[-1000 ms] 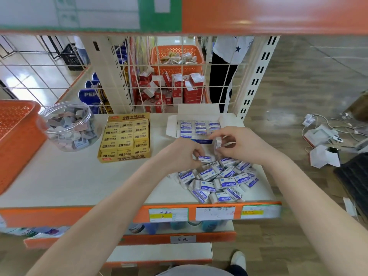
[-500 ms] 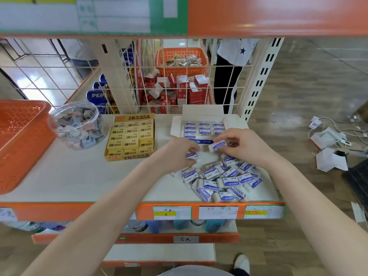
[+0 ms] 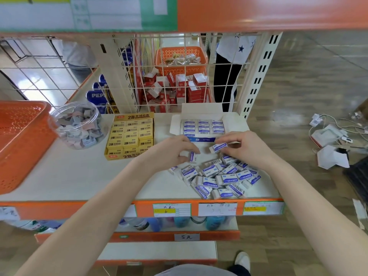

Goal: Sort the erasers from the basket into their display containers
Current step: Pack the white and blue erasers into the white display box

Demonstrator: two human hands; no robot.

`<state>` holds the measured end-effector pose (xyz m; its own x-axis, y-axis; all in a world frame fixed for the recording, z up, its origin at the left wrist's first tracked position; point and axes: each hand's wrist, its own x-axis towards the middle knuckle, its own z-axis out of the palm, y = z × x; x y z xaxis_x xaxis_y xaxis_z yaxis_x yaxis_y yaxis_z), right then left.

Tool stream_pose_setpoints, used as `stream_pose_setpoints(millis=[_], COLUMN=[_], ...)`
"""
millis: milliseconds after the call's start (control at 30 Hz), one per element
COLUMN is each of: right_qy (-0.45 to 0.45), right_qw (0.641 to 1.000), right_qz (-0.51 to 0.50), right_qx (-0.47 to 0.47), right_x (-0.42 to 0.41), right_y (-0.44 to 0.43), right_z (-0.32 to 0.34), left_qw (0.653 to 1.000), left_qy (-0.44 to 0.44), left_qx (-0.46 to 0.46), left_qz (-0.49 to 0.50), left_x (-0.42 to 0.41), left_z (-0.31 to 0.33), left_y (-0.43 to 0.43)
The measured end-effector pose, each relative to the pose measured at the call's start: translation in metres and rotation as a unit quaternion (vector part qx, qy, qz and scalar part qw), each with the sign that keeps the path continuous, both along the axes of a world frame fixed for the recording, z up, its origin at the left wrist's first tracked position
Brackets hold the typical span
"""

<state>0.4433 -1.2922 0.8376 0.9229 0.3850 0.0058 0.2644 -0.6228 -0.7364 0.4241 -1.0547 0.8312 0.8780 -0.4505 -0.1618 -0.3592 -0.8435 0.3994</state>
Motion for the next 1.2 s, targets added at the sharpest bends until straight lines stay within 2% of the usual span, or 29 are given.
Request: stream_pose_setpoints(millis=[267, 333, 467, 533, 633, 733, 900, 1067, 1200], right_qy=[-0.017, -0.050, -0.116, -0.127, -0.134, -0.115, -0.068, -0.061, -0.057], right_qw=[0.998, 0.996, 0.991, 0.988, 0.986, 0.987, 0.990, 0.982, 0.972], right_qz=[-0.032, -0.055, -0.063, -0.062, -0.070, -0.069, -0.045, -0.042, -0.012], right_qx=[0.042, 0.043, -0.029, -0.053, -0.075, -0.088, -0.118, -0.176, -0.226], right_x=[0.003, 0.008, 0.024, 0.030, 0.035, 0.040, 0.048, 0.059, 0.064], right_y=[-0.006, -0.009, -0.012, -0.010, -0.007, -0.007, 0.001, 0.009, 0.015], right_z=[0.002, 0.006, 0.016, 0.019, 0.015, 0.011, 0.007, 0.010, 0.012], left_qw=[0.995, 0.993, 0.975, 0.972, 0.987, 0.991, 0.990, 0.989, 0.987], left_qy=[-0.076, -0.091, -0.140, -0.109, -0.047, -0.055, -0.072, -0.064, -0.074], left_qx=[0.041, 0.012, -0.101, -0.131, -0.054, 0.036, 0.039, 0.022, 0.054], left_qz=[0.052, 0.080, 0.142, 0.161, 0.141, 0.117, 0.116, 0.134, 0.130], left_x=[-0.002, 0.000, 0.018, 0.035, 0.062, 0.077, 0.081, 0.082, 0.082], left_z=[0.001, 0.009, 0.022, 0.025, 0.020, 0.007, 0.000, 0.000, 0.000], left_y=[-0.004, -0.007, -0.019, -0.027, -0.037, -0.041, -0.039, -0.040, -0.041])
